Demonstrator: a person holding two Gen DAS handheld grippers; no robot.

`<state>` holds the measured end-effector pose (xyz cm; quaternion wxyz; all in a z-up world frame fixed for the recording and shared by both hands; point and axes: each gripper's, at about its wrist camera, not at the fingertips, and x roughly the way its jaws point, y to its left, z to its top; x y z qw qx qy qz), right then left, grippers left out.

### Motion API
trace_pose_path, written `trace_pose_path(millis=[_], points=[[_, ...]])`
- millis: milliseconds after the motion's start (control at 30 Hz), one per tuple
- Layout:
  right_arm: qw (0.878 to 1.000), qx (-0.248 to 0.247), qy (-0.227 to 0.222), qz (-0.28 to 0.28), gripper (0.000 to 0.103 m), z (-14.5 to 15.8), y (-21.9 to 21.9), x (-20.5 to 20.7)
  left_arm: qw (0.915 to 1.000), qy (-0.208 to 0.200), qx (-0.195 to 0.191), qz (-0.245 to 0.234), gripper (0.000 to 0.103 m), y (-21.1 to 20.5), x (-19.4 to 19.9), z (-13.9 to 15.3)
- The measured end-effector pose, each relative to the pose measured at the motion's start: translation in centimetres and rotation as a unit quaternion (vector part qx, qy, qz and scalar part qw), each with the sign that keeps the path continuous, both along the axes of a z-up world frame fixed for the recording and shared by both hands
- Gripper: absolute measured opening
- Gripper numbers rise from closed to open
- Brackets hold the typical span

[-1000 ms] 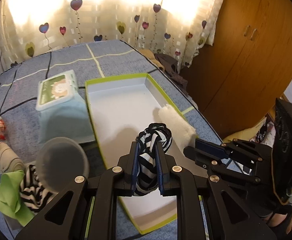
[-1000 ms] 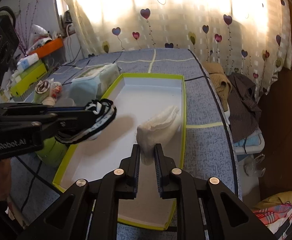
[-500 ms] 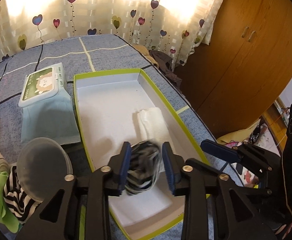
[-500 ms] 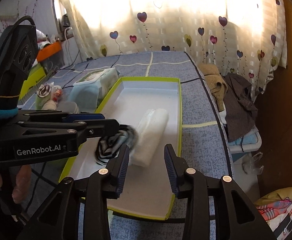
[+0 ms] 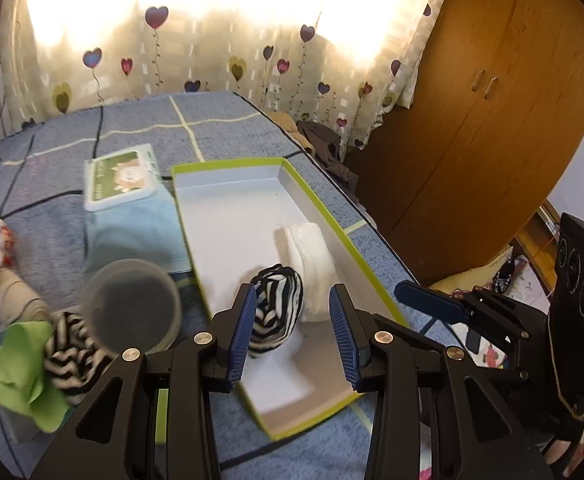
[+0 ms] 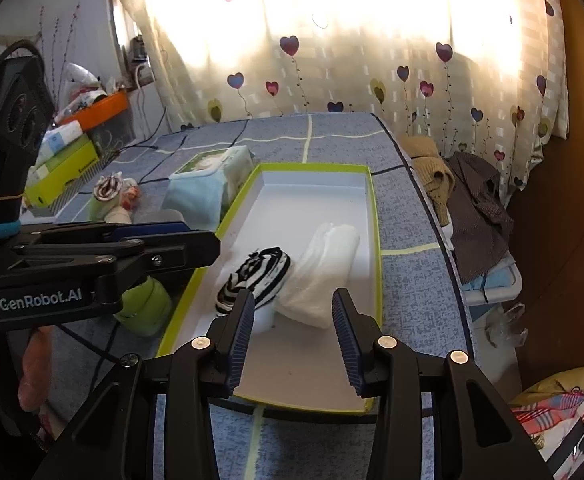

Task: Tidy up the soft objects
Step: 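Lower the striped sock beside the white sock and open the left gripper, then move both open grippers back from the tray to the sock pile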

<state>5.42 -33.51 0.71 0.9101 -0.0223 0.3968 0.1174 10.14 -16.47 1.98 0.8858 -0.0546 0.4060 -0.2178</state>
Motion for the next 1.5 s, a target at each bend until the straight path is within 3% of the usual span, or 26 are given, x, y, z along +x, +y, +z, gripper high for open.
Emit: trace_pose_path(millis=[67,267,1500], points=[[1.000,-0.001,-0.003,-0.002,0.052,0.4,0.3,-0.4,1.0000,-0.005,-0.001,0.003,0.039,0.6,-0.7,0.4],[1.000,-0.006,-0.007,0.004,0.054,1.2,1.9,-1.5,0.9996,-0.022,-0.003,0.015,0.039,2.5,-2.7,1.3],[0.998,-0.013,-0.019,0.066,0.054,3.4,8.8,-2.9,0.9950,-0.049,-0.002,0.087,0.039,10.8,-7.0,1.8]])
